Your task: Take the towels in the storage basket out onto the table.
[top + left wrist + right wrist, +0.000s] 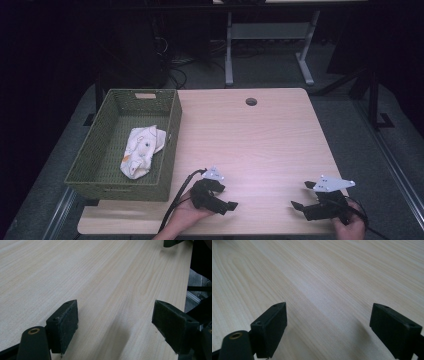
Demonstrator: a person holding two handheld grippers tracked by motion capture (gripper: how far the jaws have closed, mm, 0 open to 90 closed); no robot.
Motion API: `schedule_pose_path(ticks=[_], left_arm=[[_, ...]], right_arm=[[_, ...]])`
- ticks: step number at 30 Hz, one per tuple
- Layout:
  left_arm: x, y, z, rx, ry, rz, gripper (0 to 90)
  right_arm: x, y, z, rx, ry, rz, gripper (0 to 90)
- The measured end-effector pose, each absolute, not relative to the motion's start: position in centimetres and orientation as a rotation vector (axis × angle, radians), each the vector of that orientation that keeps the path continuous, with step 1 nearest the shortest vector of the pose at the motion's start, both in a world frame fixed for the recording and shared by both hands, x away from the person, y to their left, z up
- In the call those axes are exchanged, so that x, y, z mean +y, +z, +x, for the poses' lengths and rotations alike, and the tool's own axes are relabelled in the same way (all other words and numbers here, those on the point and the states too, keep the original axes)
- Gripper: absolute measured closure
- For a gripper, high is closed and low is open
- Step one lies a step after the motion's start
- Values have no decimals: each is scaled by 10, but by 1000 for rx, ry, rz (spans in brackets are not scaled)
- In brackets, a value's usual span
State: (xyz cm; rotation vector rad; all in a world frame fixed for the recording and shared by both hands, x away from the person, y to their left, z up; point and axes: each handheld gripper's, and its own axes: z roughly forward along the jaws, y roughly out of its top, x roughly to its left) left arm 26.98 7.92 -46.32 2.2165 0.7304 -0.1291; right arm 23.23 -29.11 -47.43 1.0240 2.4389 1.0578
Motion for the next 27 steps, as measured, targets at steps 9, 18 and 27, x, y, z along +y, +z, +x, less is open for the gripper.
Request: schedule_pose_path(ticks=[9, 18, 27], left_arm=[[78, -463, 269, 719, -110, 2235, 208], [76, -462, 268, 706, -112, 2238, 208], [75, -444, 277, 687, -112, 2216, 208]], right_arm=[[-289, -474, 231, 2445, 1047, 1015, 140], [-286, -472, 230, 2446, 1042, 1016, 140], [-285, -473, 230, 2442, 1036, 1018, 140]])
